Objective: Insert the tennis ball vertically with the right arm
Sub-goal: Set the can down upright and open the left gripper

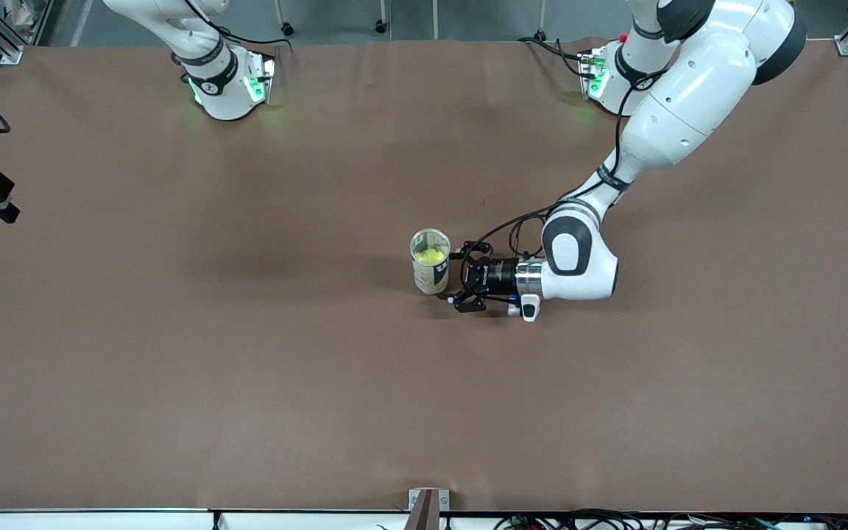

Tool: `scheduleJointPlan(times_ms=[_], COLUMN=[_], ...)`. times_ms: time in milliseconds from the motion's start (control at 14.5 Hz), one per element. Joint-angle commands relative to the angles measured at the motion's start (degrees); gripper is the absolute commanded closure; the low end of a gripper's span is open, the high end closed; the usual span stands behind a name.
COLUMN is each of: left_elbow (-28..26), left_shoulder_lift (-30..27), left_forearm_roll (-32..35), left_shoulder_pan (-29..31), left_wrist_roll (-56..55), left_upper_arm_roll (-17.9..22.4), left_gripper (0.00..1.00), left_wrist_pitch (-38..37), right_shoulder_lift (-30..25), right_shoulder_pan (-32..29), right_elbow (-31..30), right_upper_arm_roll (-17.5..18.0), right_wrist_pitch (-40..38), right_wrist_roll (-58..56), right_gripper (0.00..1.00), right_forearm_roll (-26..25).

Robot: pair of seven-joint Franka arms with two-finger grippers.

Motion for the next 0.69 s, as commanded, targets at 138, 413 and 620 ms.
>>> scheduleJointPlan(times_ms=[138, 413, 620], left_elbow=[-2.2, -3.0, -3.0], left_shoulder_lift=[-1.3, -1.3, -1.9], left_forearm_roll=[2.5, 6.0, 7.6], left_shoulder_pan=[1.2, 1.2, 1.1], left_wrist_roll=[0.5, -0.1, -0.3], left_upper_arm_roll=[-0.1, 0.5, 1.3], left_gripper=[0.00, 0.00, 0.00], left_wrist_pitch=[-1.0, -1.0, -1.0], right_shoulder_lift=[-0.1, -0.1, 0.1], right_shoulder_pan=[-0.4, -0.2, -0.4], right_elbow=[0.6, 0.7, 0.6], right_upper_arm_roll=[0.0, 0.3, 0.2], right_wrist_pitch=[-0.8, -0.6, -0.7], right_wrist_roll=[0.0, 0.0, 0.0], right_gripper=[0.00, 0.00, 0.00], right_forearm_roll=[-0.6, -0.7, -1.0])
